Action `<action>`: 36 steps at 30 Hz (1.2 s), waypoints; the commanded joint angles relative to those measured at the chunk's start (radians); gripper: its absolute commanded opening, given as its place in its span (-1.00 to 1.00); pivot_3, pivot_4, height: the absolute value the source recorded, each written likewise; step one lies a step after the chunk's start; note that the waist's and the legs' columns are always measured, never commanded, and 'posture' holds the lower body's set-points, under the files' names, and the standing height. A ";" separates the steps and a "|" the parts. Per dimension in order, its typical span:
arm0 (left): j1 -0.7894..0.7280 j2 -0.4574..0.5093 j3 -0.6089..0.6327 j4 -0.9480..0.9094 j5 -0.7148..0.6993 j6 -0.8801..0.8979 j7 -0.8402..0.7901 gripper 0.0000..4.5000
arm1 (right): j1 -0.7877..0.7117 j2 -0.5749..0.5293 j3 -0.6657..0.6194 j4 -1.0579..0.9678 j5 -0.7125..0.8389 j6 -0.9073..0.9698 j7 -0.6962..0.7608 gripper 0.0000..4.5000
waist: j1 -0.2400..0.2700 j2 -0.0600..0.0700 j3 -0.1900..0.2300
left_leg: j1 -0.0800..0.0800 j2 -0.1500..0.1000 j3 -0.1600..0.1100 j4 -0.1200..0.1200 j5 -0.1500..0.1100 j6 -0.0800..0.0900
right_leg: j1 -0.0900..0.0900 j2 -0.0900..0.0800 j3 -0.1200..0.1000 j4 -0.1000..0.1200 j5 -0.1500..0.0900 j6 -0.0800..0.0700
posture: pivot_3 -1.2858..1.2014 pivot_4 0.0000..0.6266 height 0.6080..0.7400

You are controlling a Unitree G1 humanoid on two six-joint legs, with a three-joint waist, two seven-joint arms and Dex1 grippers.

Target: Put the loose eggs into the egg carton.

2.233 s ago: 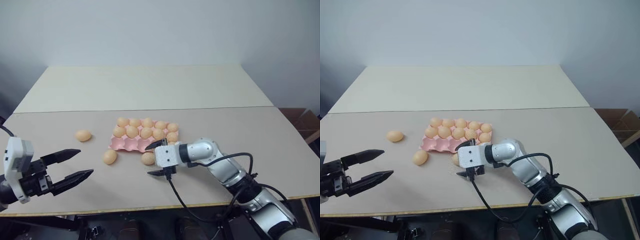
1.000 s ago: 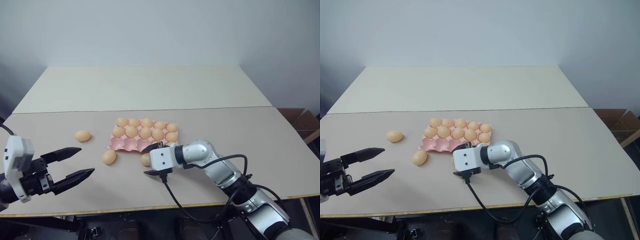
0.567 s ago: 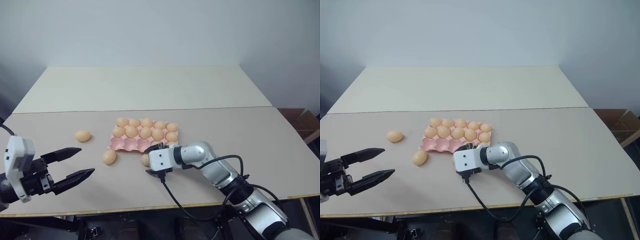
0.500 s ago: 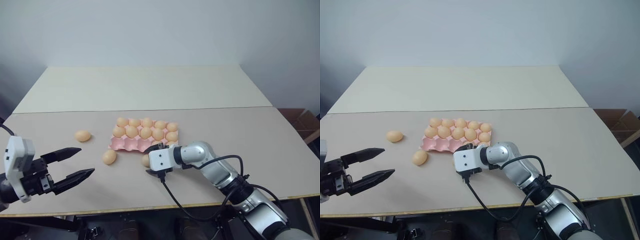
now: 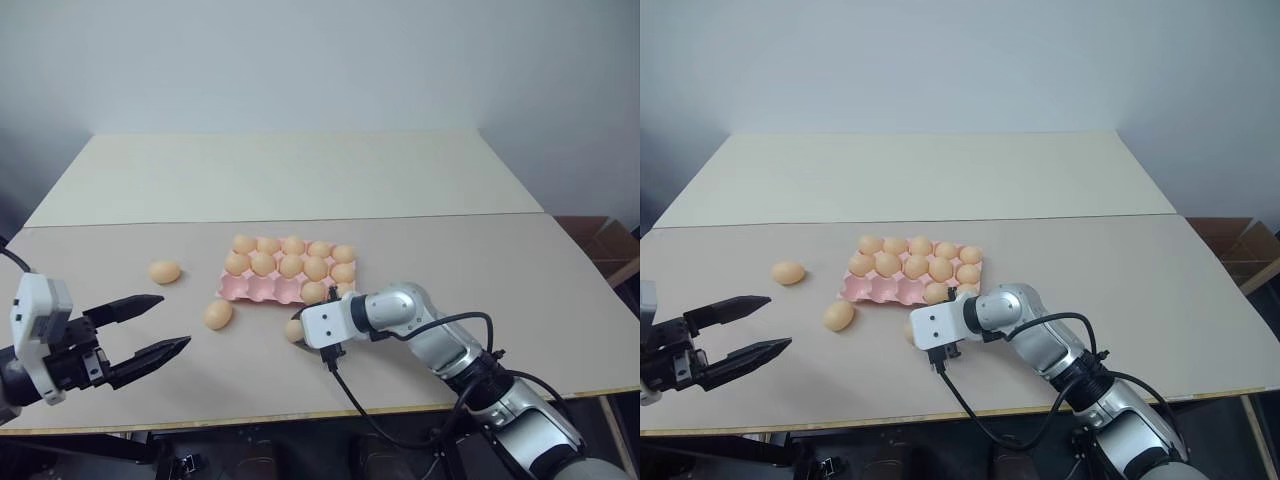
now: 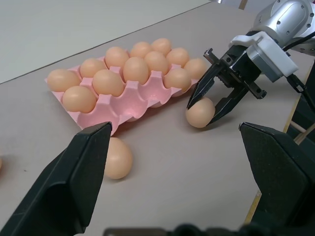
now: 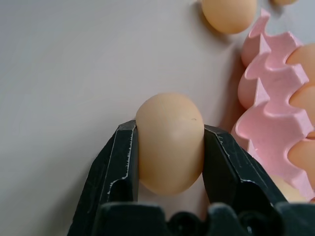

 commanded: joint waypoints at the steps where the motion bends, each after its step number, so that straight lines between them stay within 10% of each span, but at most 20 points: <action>1: -0.008 -0.002 0.008 -0.005 0.000 -0.025 -0.001 1.00 | -0.048 0.035 -0.070 -0.066 0.056 0.063 -0.013 -0.32 | -0.001 0.000 0.000 | 0.000 0.000 0.000 0.000 0.000 0.000 | 0.000 0.000 0.000 0.000 0.000 0.000 | 0.03 -0.52 1.00; 11: -0.006 -0.005 0.019 -0.011 0.000 -0.024 0.004 1.00 | -0.185 0.137 -0.078 0.156 -0.043 0.065 -0.218 -0.32 | 0.003 0.000 0.000 | -0.001 0.000 0.000 0.000 0.000 0.000 | -0.001 0.000 0.000 0.000 0.002 -0.004 | 0.03 -0.52 1.00; 20: 0.005 -0.003 0.032 -0.017 -0.001 -0.021 0.008 1.00 | -0.176 0.133 -0.121 0.092 0.010 0.101 -0.200 0.99 | -0.002 -0.001 0.000 | -0.004 0.000 0.001 -0.001 0.000 0.000 | -0.005 0.001 0.000 0.000 0.006 0.000 | 0.03 -0.52 1.00; 36: 0.016 0.010 0.057 0.036 0.026 -0.029 -0.026 1.00 | 0.075 -0.248 -0.564 -0.142 0.537 0.205 0.150 0.99 | 0.005 -0.001 -0.001 | -0.003 0.000 0.001 0.000 0.000 0.000 | -0.003 -0.001 0.000 -0.002 0.002 0.002 | 0.03 -0.52 1.00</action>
